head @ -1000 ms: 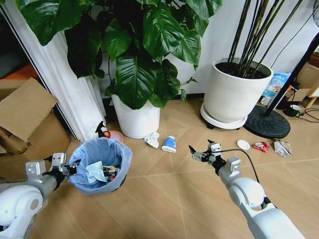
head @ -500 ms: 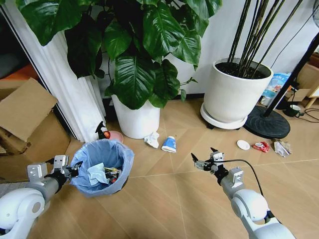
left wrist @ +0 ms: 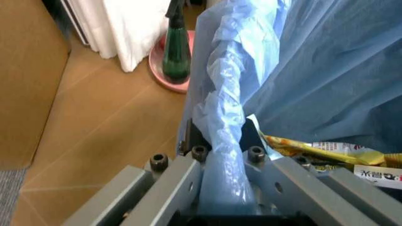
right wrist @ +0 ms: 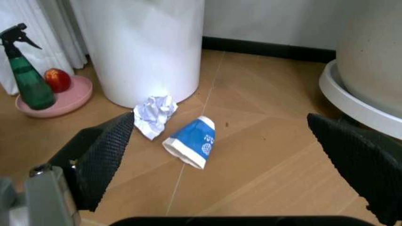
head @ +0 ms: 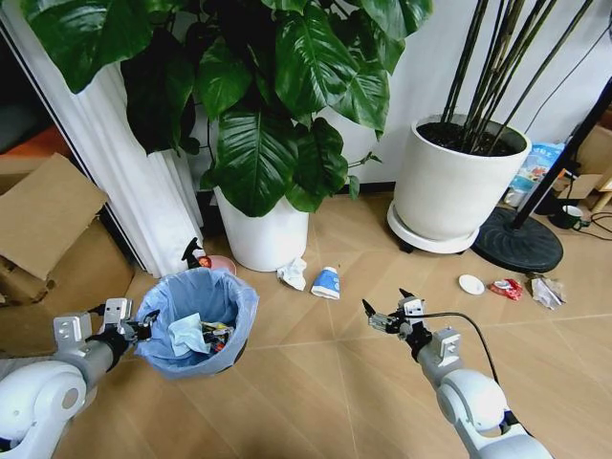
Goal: Pick up the trash bin and place the garbage on the floor into it.
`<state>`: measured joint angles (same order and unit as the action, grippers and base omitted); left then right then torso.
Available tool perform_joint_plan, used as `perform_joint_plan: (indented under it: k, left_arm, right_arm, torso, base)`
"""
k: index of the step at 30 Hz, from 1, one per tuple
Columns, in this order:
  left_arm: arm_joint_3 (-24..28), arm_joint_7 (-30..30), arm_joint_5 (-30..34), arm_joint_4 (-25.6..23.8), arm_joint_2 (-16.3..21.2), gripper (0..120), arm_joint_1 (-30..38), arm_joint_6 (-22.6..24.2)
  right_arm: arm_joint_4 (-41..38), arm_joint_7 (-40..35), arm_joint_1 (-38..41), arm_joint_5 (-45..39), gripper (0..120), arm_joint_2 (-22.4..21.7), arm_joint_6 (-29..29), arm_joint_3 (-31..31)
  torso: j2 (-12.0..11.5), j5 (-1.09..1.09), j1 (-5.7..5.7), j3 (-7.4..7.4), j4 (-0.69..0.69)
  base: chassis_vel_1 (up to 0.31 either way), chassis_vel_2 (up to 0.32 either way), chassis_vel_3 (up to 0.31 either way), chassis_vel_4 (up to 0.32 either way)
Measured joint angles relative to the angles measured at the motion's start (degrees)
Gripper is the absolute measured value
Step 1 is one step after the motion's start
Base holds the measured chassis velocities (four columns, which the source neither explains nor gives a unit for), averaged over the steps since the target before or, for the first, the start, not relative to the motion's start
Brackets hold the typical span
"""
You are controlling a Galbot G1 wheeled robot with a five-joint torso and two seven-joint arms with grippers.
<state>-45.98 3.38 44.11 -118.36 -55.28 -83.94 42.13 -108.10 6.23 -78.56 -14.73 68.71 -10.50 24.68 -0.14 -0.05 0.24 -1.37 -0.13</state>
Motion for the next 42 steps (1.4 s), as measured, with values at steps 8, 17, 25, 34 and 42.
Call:
perform_joint_plan:
  k: [8,17,25,34,42]
  left_arm:
    - [0.13,-0.04,-0.02,0.22,-0.25,0,0.14,0.00]
    - [0.20,-0.01,-0.05,0.55,-0.29,0,0.39,0.00]
    - [0.26,0.19,-0.10,0.67,-0.38,0,0.52,0.00]
    - [0.28,0.34,-0.12,0.43,-0.43,0,0.55,0.00]
    - [-0.03,0.37,-0.07,-0.07,-0.38,0,0.10,0.00]
  right_arm:
    - [0.55,0.04,0.37,0.07,100,-0.09,0.00,-0.35]
    - [1.72,0.24,1.49,0.04,100,-0.12,0.03,-1.23]
    - [3.05,0.46,2.39,0.03,100,-0.02,0.21,-2.13]
    - [7.00,1.19,4.12,-0.52,100,-0.01,1.30,-4.17]
    - [17.25,2.20,9.93,-0.55,100,1.77,2.30,-8.07]
  torso:
    - [0.00,-0.01,0.00,0.00,0.01]
    - [0.00,0.00,0.00,0.00,-0.01]
    - [0.00,0.00,0.00,0.00,0.00]
    - [0.00,0.01,0.00,-0.01,-0.02]
    - [0.00,0.01,-0.01,0.00,0.01]
  base:
    - [-0.078,0.094,0.090,-0.090]
    - [-0.098,0.085,0.085,-0.092]
    - [-0.092,0.111,0.106,-0.098]
    - [-0.103,0.088,0.081,-0.093]
    - [-0.026,0.021,0.022,-0.018]
